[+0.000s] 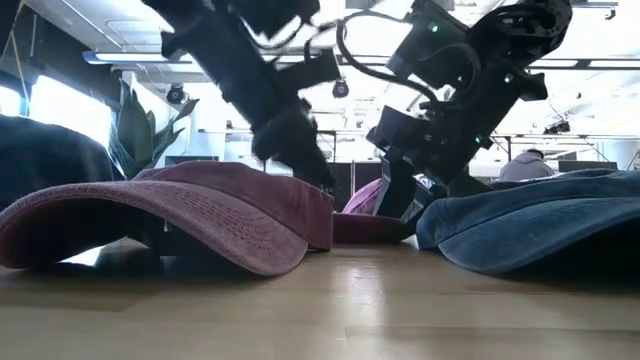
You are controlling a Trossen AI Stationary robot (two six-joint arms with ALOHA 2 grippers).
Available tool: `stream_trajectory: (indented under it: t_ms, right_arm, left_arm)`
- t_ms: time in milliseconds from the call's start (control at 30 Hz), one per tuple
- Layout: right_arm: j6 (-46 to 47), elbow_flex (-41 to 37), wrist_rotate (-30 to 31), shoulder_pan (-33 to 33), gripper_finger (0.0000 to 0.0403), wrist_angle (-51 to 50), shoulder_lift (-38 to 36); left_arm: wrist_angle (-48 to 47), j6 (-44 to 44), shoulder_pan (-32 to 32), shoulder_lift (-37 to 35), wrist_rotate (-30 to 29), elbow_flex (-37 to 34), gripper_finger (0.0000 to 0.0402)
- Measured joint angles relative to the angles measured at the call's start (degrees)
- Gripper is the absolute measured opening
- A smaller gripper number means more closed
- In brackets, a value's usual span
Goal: Pick & Place hat
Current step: Put the top red cap into the top transparent bin
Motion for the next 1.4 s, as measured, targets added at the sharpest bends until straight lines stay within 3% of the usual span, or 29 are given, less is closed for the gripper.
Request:
stream_trajectory:
  t_ms: [133,333,567,667,833,1000,1133,1267,1333,1400]
  right_arm:
    - [-0.13,0.00,-0.79,-0.75,0.0127,0.11,0.31]
    - [-1.14,-0.04,0.59,-1.13,0.0024,-0.36,0.35]
    - [-1.91,-0.04,3.90,-1.10,0.0046,-0.48,0.35]
    - [-0.25,-0.04,3.77,-1.15,0.0028,-0.84,-0.27]
    - [2.02,-0.04,2.08,-1.39,0.0023,-1.42,-4.11]
    - [3.66,-0.04,-4.82,-1.41,0.0034,-2.45,-7.71]
    - [3.83,-0.04,-8.93,-1.39,0.0030,-2.56,-7.64]
    - [1.94,-0.04,-10.45,-1.36,0.0029,-3.05,-6.61]
    - [1.23,-0.04,-10.69,-1.35,0.0040,-3.34,-6.15]
    - [1.87,-0.02,-10.40,-1.37,0.0058,-3.26,-5.79]
  left_arm:
    - [4.90,3.25,0.77,2.45,0.25,0.00,0.0082]
    - [7.40,9.14,1.44,5.56,3.13,0.08,0.0106]
    - [6.28,7.01,1.48,5.57,5.61,0.09,0.0194]
    - [5.27,7.01,1.48,5.57,5.72,0.09,0.0224]
    - [1.11,7.41,1.48,5.57,-0.95,0.09,0.0236]
    - [-1.30,7.79,1.44,5.57,-7.00,0.13,0.0201]
    - [-1.33,10.98,0.64,5.57,-4.31,0.11,0.0131]
    - [-1.86,15.67,-1.46,5.57,-0.79,0.91,0.0031]
    - [-4.46,16.59,-2.35,5.57,-0.12,2.41,0.0011]
    - [-9.28,16.59,-3.08,5.57,-0.38,4.61,0.0018]
